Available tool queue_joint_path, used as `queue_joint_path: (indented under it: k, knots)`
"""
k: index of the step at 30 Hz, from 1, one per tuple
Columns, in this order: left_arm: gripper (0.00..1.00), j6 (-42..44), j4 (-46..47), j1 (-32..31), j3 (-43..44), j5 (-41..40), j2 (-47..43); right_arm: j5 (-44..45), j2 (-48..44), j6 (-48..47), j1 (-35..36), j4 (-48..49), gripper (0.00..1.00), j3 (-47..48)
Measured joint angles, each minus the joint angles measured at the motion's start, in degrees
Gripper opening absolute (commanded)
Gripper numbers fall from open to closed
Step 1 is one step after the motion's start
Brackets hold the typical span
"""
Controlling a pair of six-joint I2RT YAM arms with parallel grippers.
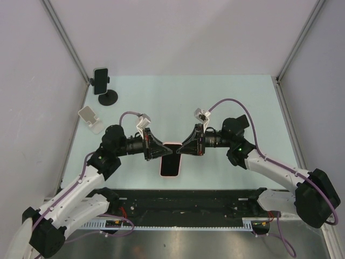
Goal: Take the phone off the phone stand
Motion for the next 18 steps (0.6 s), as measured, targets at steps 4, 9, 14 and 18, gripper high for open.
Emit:
queue_joint_path:
  k: [4, 9, 14, 18]
  knots:
    - [0.01, -1.09, 1.40, 0.00, -0.11, 0.20, -0.37, -0.37, -0.52, 0.17, -0.11, 0.72, 0.29, 0.00]
    - [0.00, -3.61, 2.10, 0.02, -0.83, -2.99, -1.68, 0.85, -1.31, 1.09, -0.11, 1.62, 0.58, 0.00]
    - [0.00, -8.48, 3.87, 0.63, -2.64, -8.61, -4.00, 1.75, -2.38, 1.92, 0.02, 3.56, 0.71, -1.60]
    - [0.00, -13.53, 7.32, 1.18, -5.29, -12.55, -6.49, 2.16, -2.60, 3.17, 0.52, 4.55, 0.72, -4.17]
